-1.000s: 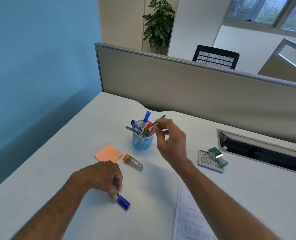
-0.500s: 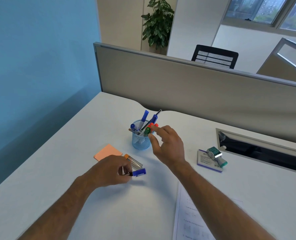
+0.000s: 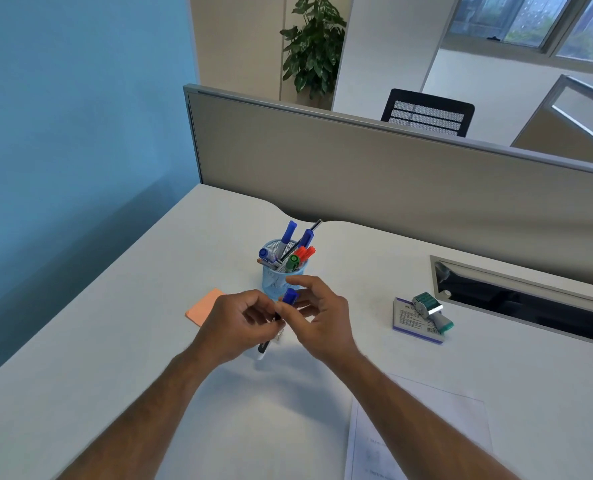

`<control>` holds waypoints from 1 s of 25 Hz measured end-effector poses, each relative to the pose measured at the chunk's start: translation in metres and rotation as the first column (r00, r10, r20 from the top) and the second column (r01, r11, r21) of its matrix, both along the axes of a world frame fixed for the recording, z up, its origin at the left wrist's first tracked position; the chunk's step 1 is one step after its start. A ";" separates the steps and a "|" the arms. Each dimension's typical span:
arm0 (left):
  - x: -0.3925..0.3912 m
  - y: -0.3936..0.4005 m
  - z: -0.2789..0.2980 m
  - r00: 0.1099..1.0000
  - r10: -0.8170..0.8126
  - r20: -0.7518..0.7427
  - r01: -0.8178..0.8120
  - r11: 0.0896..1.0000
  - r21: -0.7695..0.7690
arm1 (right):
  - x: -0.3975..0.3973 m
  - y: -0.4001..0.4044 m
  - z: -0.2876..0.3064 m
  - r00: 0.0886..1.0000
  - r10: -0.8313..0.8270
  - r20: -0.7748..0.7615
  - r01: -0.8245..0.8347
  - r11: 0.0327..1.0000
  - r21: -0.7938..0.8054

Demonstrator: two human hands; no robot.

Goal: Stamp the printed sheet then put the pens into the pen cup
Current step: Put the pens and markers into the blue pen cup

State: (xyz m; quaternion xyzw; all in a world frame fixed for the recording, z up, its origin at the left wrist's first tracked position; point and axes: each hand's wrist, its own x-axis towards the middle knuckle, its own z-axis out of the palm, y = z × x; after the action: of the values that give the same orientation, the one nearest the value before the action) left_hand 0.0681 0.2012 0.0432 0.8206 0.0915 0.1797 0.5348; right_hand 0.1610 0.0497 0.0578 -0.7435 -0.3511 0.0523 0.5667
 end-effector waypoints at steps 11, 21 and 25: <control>-0.001 0.015 -0.023 0.984 0.173 0.044 -0.178 0.928 0.326 | 0.031 0.019 0.064 0.925 -0.249 0.288 0.153 0.936 0.317; 0.005 0.021 -0.043 0.987 0.020 -0.159 0.097 0.716 0.691 | 0.037 0.041 0.050 0.847 -0.137 0.513 0.102 0.990 0.096; 0.006 0.021 -0.045 0.983 0.037 -0.181 0.099 0.725 0.682 | 0.041 0.037 0.035 0.753 -0.067 0.655 0.147 0.987 -0.069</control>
State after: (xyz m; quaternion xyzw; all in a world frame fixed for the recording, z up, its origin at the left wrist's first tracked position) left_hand 0.0745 0.2220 -0.0013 0.9744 0.0532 0.1161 0.1849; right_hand 0.2019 0.0871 0.0931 -0.7658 -0.4790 -0.2212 0.3676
